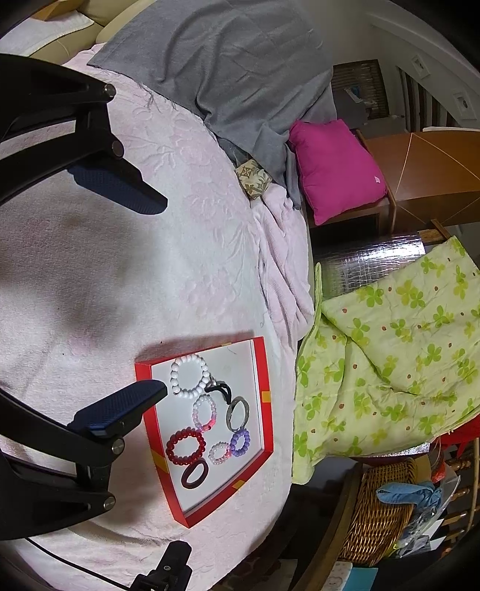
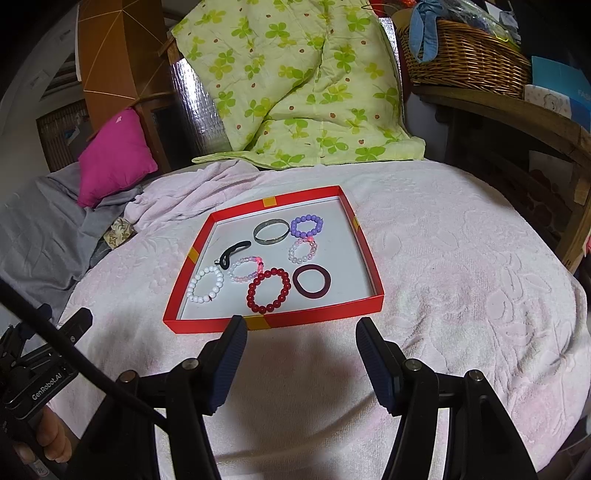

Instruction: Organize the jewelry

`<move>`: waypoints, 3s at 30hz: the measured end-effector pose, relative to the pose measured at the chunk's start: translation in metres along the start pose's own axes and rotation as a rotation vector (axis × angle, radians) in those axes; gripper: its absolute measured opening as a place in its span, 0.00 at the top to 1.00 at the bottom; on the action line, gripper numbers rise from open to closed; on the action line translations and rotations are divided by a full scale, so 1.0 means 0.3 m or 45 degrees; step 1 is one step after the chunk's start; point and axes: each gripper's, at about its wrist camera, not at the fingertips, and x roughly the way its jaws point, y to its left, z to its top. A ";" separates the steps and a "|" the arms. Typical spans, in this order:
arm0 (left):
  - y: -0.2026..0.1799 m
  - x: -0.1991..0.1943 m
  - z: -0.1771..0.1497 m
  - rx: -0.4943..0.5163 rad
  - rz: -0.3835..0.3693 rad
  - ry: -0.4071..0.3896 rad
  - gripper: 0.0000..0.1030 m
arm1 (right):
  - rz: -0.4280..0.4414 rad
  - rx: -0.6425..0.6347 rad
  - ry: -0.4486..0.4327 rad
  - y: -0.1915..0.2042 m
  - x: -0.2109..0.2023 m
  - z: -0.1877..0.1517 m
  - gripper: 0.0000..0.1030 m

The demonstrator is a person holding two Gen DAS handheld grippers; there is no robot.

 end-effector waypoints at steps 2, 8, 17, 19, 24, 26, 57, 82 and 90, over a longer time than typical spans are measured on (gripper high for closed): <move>-0.001 0.000 -0.001 0.001 0.002 0.000 0.11 | 0.000 -0.001 0.001 0.000 0.000 0.000 0.37; 0.001 0.004 -0.003 0.006 0.002 0.005 0.11 | -0.002 -0.003 0.002 0.001 0.002 -0.001 0.36; -0.001 0.010 -0.005 0.012 0.004 0.013 0.11 | -0.003 0.000 0.012 0.000 0.006 -0.003 0.36; 0.000 0.011 -0.005 0.013 0.002 0.015 0.11 | -0.003 0.001 0.013 -0.002 0.007 -0.003 0.36; 0.002 0.013 -0.008 0.015 0.005 0.020 0.11 | -0.002 0.003 0.014 -0.003 0.007 -0.003 0.36; 0.001 0.014 -0.006 0.016 0.007 0.021 0.11 | -0.003 0.001 0.011 -0.002 0.007 -0.003 0.36; 0.006 0.021 -0.015 0.022 0.009 0.035 0.11 | -0.003 -0.002 0.022 -0.003 0.018 -0.008 0.36; 0.006 0.028 -0.014 0.030 0.001 0.045 0.11 | 0.001 -0.006 0.021 0.008 0.023 -0.006 0.36; 0.020 0.032 -0.020 0.005 -0.028 0.053 0.11 | 0.003 -0.005 0.021 0.010 0.023 -0.007 0.36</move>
